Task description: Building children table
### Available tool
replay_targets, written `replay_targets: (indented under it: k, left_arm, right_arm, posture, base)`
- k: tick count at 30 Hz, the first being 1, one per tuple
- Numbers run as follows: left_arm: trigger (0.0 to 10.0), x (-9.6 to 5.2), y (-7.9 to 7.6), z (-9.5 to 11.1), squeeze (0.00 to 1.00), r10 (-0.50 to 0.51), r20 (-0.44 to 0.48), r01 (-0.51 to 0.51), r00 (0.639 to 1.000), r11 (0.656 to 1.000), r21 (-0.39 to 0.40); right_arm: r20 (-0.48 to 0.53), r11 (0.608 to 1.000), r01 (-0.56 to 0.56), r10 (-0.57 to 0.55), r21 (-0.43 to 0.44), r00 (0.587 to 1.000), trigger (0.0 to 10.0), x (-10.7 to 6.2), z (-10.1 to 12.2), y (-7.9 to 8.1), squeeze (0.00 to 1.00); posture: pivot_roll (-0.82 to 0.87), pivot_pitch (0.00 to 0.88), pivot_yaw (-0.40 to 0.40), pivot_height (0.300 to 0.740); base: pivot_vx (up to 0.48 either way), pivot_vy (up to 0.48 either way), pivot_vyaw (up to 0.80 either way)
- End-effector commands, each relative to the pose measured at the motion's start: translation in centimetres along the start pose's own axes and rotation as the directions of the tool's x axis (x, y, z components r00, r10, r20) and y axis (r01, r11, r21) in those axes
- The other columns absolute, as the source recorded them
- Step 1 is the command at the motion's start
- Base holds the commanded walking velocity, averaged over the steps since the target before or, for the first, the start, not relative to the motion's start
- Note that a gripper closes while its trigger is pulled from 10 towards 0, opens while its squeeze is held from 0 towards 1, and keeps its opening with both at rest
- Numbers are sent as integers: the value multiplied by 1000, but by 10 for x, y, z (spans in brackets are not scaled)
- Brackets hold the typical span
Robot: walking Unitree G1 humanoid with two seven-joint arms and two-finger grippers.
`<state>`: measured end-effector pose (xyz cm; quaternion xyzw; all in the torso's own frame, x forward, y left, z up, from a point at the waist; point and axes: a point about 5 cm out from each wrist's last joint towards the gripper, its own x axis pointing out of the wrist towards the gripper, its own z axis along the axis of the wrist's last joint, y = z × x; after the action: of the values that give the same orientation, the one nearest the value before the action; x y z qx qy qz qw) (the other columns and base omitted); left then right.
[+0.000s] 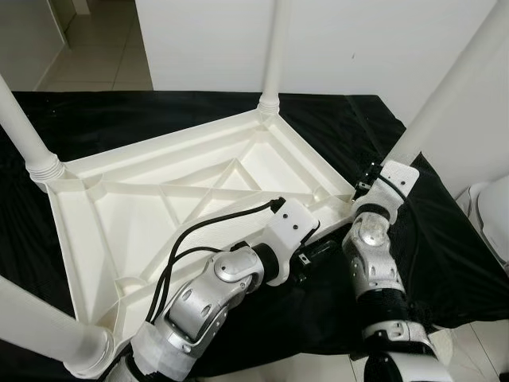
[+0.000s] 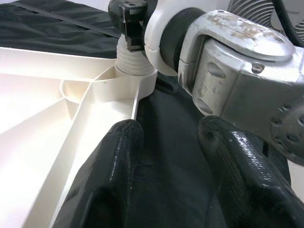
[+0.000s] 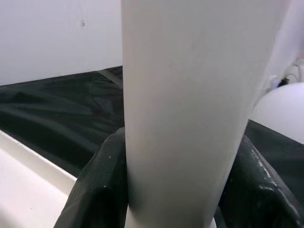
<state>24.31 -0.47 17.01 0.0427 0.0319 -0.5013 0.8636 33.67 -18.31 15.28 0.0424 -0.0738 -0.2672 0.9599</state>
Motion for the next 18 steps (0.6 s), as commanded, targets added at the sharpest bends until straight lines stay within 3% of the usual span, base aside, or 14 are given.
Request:
replay_targets:
  k: [1,4,9,10,12,13,17,18]
  left_arm:
    - [10000,0,-4,0,0,-43,-2,43,999,999,-3]
    - [10000,0,-4,1,0,-43,0,43,999,999,-4]
    - [10000,0,-4,1,0,-43,0,43,999,999,-4]
    - [10000,1,-4,1,0,-43,0,43,999,999,-5]
    - [10000,1,-4,1,0,-43,0,43,999,999,-5]
    - [10000,1,-4,1,0,-43,1,43,999,999,-4]
    - [10000,1,-3,1,0,-43,1,43,999,999,-4]
    - [10000,1,-3,1,0,-43,0,43,999,999,-3]
  right_arm:
    - [-93,998,60,-62,-27,994,10000,-5,-20,-11,0]
    - [-113,999,41,-41,-4,993,10000,-15,-20,-2,0]
    - [-106,1000,30,-30,-4,994,10000,-16,-19,0,0]
    - [-84,1000,-6,6,8,996,10000,-15,-15,2,447]
    - [-84,1000,-6,6,8,996,10000,-15,-15,2,447]
    - [-54,998,-59,61,31,997,10000,-15,-11,4,1000]
    - [-31,994,-100,102,42,994,10000,-14,-7,6,1000]
    - [-16,980,-186,188,70,982,10000,-14,-4,10,1000]
  posture:
    - [85,46,-29,740]
    - [84,46,-30,740]
    - [84,46,-30,740]
    - [83,44,-31,740]
    - [83,44,-31,740]
    - [84,41,-31,740]
    - [84,39,-33,740]
    - [85,38,-34,740]
  base:
    - [0,0,0]
    - [0,0,0]
    - [0,0,0]
    - [0,0,0]
    - [0,0,0]
    - [0,0,0]
    - [0,0,0]
    - [0,0,0]
